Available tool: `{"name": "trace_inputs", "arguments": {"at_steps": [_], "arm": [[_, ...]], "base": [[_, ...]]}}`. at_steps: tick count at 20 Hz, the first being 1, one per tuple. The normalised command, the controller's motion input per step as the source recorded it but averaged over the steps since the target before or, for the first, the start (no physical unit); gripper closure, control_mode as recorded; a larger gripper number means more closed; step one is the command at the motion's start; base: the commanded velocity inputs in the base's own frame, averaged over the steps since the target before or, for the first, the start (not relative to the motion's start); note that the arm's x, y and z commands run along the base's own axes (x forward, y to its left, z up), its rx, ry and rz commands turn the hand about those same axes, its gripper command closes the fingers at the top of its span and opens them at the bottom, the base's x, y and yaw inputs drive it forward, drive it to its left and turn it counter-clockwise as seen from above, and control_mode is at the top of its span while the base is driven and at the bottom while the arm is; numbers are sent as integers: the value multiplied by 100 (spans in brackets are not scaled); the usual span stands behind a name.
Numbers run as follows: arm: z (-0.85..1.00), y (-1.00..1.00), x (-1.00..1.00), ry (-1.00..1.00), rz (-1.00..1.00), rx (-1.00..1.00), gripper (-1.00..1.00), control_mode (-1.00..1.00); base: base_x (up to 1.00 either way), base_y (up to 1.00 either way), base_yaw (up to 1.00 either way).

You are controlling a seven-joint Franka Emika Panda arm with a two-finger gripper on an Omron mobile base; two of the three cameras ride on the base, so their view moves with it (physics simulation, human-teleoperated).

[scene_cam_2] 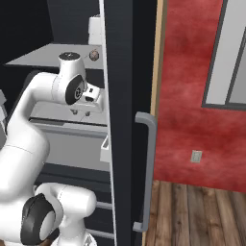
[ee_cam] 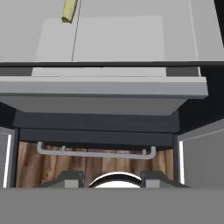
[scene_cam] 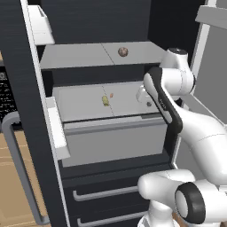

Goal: Pick the egg and butter from the fridge and place them by the bowl for mixing.

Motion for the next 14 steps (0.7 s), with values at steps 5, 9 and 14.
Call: {"name": "trace_inputs", "arguments": {"at_steps": [5, 9, 14], "arm": [[0, 26, -5, -17, 5, -1, -100, -100], [2, 47, -4, -30, 12, 0, -100, -100], [51, 37, 0, -29, 8, 0, -100, -100]], "base": [[0, 0, 0], [0, 0, 0], [0, 0, 0]]}}
